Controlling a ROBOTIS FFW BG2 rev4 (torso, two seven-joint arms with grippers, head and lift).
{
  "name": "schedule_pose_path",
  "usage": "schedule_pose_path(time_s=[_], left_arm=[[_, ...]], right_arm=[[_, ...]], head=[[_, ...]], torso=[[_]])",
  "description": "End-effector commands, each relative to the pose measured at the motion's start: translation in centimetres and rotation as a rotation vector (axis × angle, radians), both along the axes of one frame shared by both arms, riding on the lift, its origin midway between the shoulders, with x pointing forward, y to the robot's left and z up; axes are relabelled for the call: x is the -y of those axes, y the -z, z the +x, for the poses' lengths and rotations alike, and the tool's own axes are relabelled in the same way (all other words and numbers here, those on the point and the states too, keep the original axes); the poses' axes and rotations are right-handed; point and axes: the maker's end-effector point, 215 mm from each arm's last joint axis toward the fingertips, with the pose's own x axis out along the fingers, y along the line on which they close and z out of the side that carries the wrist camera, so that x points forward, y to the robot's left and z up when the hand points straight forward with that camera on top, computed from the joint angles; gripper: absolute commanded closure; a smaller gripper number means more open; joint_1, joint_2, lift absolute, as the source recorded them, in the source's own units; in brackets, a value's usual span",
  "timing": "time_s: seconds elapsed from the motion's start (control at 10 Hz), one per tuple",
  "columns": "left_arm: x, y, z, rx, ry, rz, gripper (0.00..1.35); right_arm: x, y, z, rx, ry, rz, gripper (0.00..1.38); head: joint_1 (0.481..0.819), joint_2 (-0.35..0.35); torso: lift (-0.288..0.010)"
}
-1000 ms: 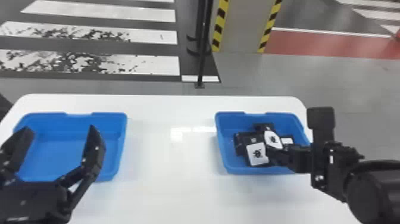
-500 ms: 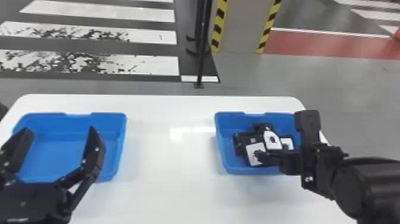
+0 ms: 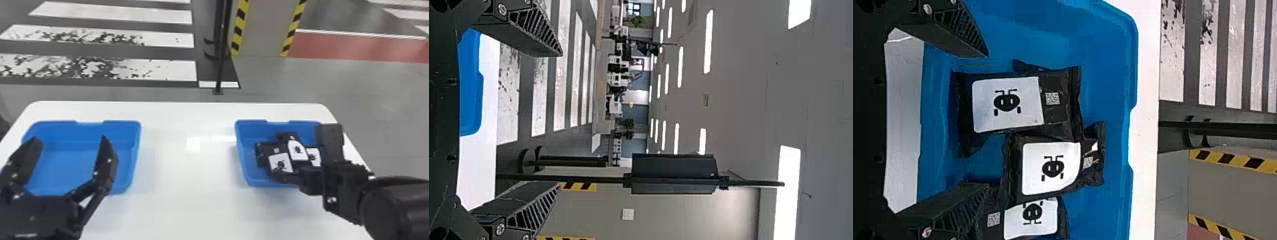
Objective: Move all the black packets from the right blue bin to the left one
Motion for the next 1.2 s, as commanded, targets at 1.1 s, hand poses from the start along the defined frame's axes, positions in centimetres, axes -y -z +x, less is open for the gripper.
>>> schedule_pose_path(time_s=[1.1], left_arm=[[-0.3, -0.3, -0.2, 0.02, -0.006, -0.002, 0.12]], right_arm=[[-0.3, 2.0, 2.3, -0.009, 0.038, 0.062, 0.11]], head=[[0.695, -0.107]], torso=[[-0.14]])
